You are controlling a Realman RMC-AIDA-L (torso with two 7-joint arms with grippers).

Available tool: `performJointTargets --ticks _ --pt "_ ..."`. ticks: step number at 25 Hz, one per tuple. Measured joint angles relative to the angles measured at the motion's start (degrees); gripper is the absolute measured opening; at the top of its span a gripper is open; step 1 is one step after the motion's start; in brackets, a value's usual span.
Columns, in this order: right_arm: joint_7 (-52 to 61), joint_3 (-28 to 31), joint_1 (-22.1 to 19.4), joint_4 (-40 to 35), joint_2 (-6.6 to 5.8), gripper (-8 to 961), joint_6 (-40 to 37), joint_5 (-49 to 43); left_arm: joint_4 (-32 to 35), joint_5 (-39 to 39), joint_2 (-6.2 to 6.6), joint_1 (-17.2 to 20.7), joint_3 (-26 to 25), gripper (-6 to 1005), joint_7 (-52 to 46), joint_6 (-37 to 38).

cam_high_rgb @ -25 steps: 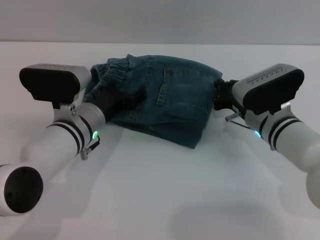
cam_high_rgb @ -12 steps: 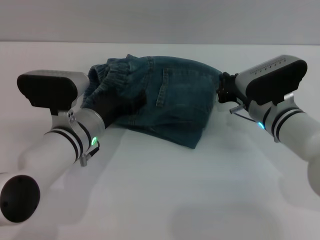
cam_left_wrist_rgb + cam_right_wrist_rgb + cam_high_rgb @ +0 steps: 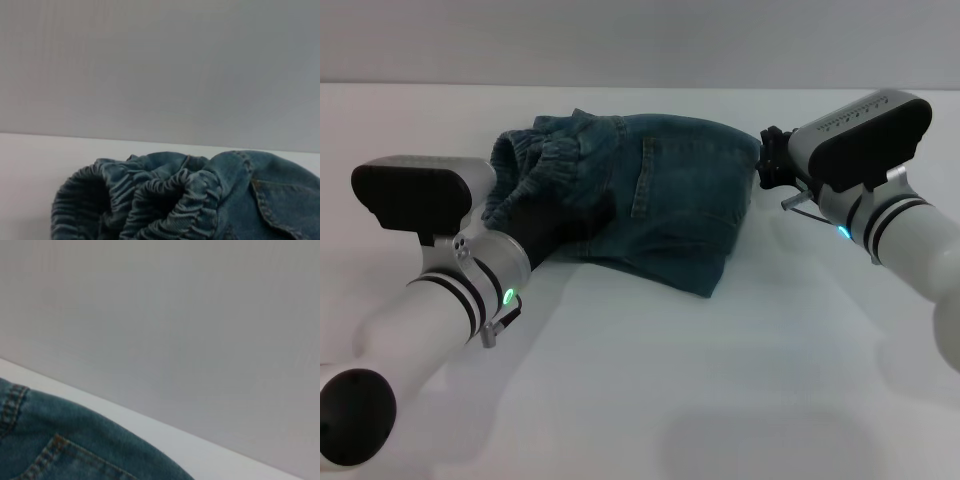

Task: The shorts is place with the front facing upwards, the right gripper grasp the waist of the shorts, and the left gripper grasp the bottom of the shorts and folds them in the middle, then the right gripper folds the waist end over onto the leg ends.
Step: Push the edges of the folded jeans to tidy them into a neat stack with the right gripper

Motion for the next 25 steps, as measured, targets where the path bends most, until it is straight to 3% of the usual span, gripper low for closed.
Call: performJointTargets --ticks 8,15,19,25 --pt "-0.79 -0.03 -5.02 -3.39 0.13 0 5.93 -3.19 -4.32 1.59 0.1 -0.24 -0.01 844 0.63 0.24" --pt "-1.29 0.0 -6.44 -4.09 0.28 -1 5.95 -3.23 -10.48 6.21 0.16 -0.78 -0.21 845 0.66 0.18" --pt "-1.3 0.02 -7.35 -5.16 0.3 -1 6.13 -3.23 -6.27 6.61 -0.05 -4.41 -0.22 845 0.22 0.13" --pt "-1.33 0.06 -9.63 -6.56 0.45 -1 6.24 -3.24 5.16 6.43 -0.35 -12.8 -0.65 846 -1.44 1.0"
